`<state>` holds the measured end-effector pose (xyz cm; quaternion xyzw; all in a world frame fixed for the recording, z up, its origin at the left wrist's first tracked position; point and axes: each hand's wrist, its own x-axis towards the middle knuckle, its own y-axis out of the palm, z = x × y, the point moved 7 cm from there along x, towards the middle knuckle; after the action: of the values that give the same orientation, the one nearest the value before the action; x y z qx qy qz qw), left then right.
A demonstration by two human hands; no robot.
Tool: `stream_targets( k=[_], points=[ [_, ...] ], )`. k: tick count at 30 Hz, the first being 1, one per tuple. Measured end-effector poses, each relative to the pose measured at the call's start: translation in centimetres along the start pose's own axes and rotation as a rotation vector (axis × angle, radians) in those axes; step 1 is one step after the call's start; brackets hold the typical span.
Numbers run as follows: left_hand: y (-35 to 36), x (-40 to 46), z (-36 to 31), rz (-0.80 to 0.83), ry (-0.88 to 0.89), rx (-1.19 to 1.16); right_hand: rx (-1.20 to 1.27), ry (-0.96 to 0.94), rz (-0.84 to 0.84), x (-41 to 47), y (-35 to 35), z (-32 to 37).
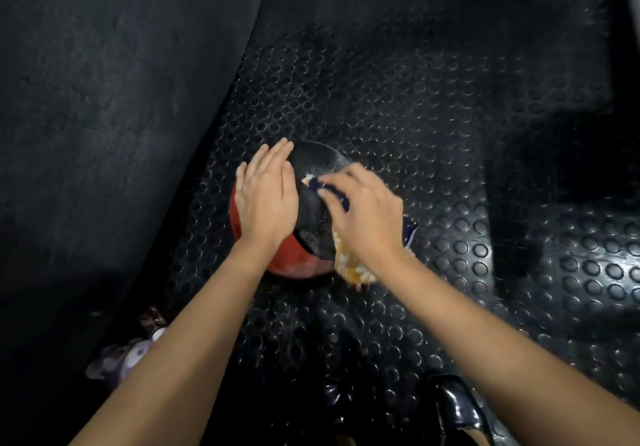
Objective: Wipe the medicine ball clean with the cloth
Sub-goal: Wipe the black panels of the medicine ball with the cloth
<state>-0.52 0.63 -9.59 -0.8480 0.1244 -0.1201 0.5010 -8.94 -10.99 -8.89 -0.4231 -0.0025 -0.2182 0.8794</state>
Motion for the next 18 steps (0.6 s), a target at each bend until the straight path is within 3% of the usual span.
stream_targets(
  k=[4,8,13,18],
  points=[
    [0.1,-0.8,-0.5,-0.053,-0.01,-0.002,-0.004,0.221,0.014,2.3,-0.1,-2.1],
    [0.1,-1.4,-0.6,-0.085,-0.025,-0.032,-0.011,-0.018,0.003,-1.4,-0.4,1.2],
    [0.3,-1.8,-0.9,-0.11,-0.013,-0.022,-0.057,0.187,0.018,2.6,-0.3,-1.6],
    [0.1,-1.7,-0.7,-0.121,-0.041,-0.063,-0.046,-0.051,0.003,-1.6,-0.6,2.0]
  ],
)
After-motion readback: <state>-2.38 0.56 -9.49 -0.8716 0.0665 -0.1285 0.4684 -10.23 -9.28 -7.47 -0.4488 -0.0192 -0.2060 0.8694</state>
